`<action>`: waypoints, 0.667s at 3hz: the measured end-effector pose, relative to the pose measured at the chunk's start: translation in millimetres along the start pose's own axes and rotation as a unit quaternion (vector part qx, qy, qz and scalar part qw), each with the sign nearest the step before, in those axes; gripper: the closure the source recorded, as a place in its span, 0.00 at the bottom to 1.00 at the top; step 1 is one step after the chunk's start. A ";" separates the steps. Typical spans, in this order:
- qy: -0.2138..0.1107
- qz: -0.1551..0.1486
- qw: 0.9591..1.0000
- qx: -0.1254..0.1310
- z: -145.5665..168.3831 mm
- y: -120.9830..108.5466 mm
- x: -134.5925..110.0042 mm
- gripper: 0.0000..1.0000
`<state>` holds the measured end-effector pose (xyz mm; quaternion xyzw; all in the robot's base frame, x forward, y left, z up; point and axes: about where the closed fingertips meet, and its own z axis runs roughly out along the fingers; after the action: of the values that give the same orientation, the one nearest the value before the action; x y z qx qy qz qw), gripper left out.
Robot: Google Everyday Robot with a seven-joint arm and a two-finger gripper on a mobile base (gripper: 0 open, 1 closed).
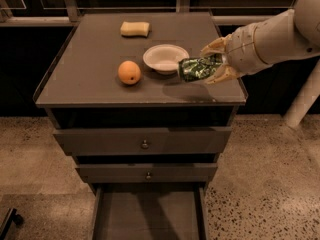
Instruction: Pick green can from bottom drawer and place on counter
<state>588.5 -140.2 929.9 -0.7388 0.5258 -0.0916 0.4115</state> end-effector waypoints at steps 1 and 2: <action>0.000 0.000 1.000 0.000 0.0 0.0 0.0 0.11; 0.000 0.000 1.000 0.000 0.1 0.0 -0.1 0.00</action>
Offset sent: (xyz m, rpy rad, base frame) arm 0.0000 0.0000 0.0000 0.0000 0.0000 0.0001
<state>588.5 -140.1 929.8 -0.7388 0.5257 -0.0916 0.4115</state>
